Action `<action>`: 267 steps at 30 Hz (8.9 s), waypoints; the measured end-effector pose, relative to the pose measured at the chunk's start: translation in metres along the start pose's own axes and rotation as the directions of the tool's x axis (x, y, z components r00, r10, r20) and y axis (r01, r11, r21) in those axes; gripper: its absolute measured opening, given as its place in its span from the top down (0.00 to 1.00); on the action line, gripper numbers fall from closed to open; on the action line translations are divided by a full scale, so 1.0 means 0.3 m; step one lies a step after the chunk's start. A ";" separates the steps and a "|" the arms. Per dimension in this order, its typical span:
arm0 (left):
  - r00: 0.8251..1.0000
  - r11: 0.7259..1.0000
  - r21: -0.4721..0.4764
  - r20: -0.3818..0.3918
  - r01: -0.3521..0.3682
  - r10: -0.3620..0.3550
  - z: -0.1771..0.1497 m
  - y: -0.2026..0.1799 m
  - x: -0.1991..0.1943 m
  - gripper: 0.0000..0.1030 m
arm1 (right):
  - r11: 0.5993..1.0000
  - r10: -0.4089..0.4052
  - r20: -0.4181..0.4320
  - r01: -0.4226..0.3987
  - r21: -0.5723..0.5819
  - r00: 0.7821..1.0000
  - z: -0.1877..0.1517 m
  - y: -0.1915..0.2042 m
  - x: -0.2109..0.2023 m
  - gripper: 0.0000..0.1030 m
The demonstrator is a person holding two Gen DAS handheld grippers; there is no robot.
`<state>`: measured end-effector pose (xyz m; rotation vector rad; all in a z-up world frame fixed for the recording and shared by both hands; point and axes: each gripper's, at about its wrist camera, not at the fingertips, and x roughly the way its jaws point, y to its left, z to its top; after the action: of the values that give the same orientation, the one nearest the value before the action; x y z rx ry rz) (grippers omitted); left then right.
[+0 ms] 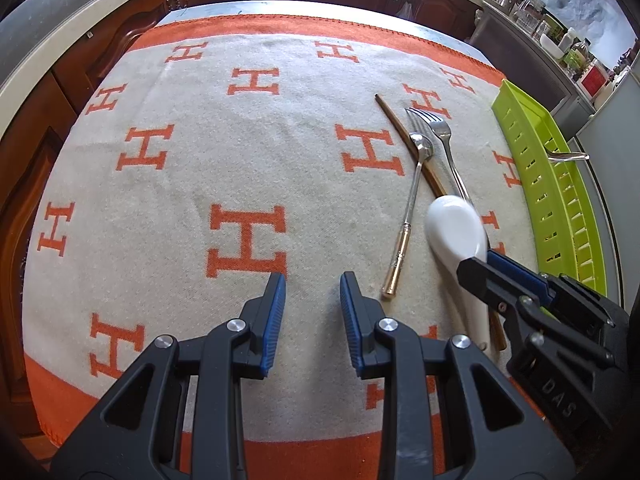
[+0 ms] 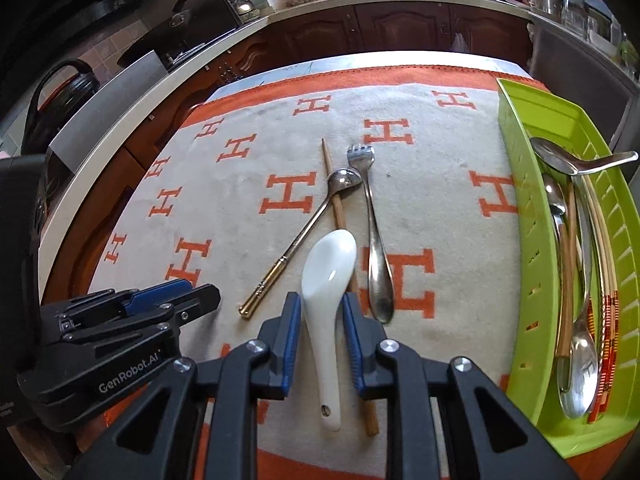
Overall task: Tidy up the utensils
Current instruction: 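Close the right gripper on the white ceramic spoon, then carry the white spoon into the tray with the right gripper while the left gripper grasps a gold-handled spoon, then drop the gold-handled spoon into the tray and open the left gripper, then close the right gripper on the steel fork, then carry the fork toward the tray with the right gripper while the left gripper grasps the wooden chopstick, then lower the fork and wooden chopstick into the tray and open both grippers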
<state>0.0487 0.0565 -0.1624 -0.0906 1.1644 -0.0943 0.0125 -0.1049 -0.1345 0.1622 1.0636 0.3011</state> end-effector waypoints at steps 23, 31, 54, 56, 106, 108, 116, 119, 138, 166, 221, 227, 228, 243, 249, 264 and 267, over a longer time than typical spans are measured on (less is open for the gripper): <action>1.000 1.000 0.016 0.007 -0.015 0.014 0.005 -0.011 0.008 0.75 | 0.921 0.352 -0.019 -0.343 0.186 0.936 0.008 -0.060 0.082 0.89; 1.000 1.000 0.024 -0.004 -0.002 0.002 0.035 -0.014 0.013 0.75 | 0.916 0.354 0.037 -0.354 0.187 0.935 0.022 -0.085 0.008 0.93; 1.000 0.957 0.291 0.023 0.002 -0.009 0.167 -0.236 0.129 0.77 | 0.894 0.047 0.244 -0.150 0.423 0.969 0.052 -0.568 -0.292 0.93; 1.000 0.948 0.320 0.019 0.010 -0.017 0.167 -0.255 0.131 0.97 | 0.894 0.012 0.219 -0.109 0.435 0.976 0.050 -0.587 -0.286 0.93; 0.973 0.926 0.302 -0.032 0.227 -0.228 0.120 -0.722 -0.089 0.85 | 0.895 -0.142 0.160 0.058 0.442 0.977 -0.008 -0.582 -0.357 0.92; 0.976 0.934 0.288 -0.022 0.213 -0.216 0.120 -0.674 -0.114 0.81 | 0.901 -0.133 0.159 0.053 0.431 0.978 -0.004 -0.564 -0.352 0.92; 0.990 0.970 0.209 0.035 0.126 -0.136 0.114 -0.462 -0.163 0.80 | 0.929 -0.098 0.153 0.035 0.367 0.983 0.016 -0.460 -0.338 0.92; 0.993 0.982 0.160 0.051 0.097 -0.106 0.114 -0.364 -0.173 0.80 | 0.942 -0.084 0.146 0.031 0.334 0.986 0.027 -0.409 -0.328 0.92; 0.998 1.000 -0.023 0.060 -0.009 0.010 0.095 -0.010 -0.147 0.80 | 0.993 -0.004 0.036 0.000 0.120 0.999 0.129 -0.133 -0.144 0.91; 1.000 0.999 -0.034 -0.001 0.000 0.000 0.105 0.018 -0.029 0.80 | 0.986 0.030 -0.082 -0.016 0.168 0.996 0.288 -0.147 0.205 0.94; 0.981 0.978 0.093 0.016 0.189 -0.192 0.205 -0.434 -0.050 0.96 | 0.958 -0.060 0.310 -0.033 0.285 0.949 0.069 -0.508 -0.551 0.95; 0.949 0.941 0.130 -0.015 0.313 -0.314 0.243 -0.595 -0.126 0.96 | 0.959 -0.108 0.269 0.029 0.282 0.957 0.047 -0.505 -0.568 0.95; 0.944 0.935 0.132 -0.024 0.329 -0.329 0.249 -0.624 -0.126 0.96 | 0.958 -0.113 0.265 0.035 0.285 0.958 0.045 -0.508 -0.571 0.95; 0.950 0.939 0.143 -0.057 0.312 -0.307 0.245 -0.793 0.038 0.95 | 0.957 -0.174 0.152 0.131 0.259 0.973 0.050 -0.520 -0.513 0.95; 0.956 0.940 0.178 -0.026 0.291 -0.291 0.229 -0.736 -0.020 0.83 | 0.962 -0.174 0.092 0.149 0.229 0.980 0.084 -0.504 -0.429 0.95; 0.970 0.967 0.086 0.013 0.240 -0.242 0.235 -0.522 -0.076 0.81 | 0.947 -0.160 -0.063 0.171 0.273 0.985 0.171 -0.553 -0.192 0.94; 0.971 0.968 0.079 0.007 0.238 -0.240 0.231 -0.506 -0.068 0.81 | 0.943 -0.127 -0.065 0.141 0.301 0.990 0.156 -0.561 -0.193 0.93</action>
<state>0.1003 -0.0902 -0.0984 -0.1629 1.1282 -0.3512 0.0553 -0.2823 -0.1102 0.3594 1.1561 0.0149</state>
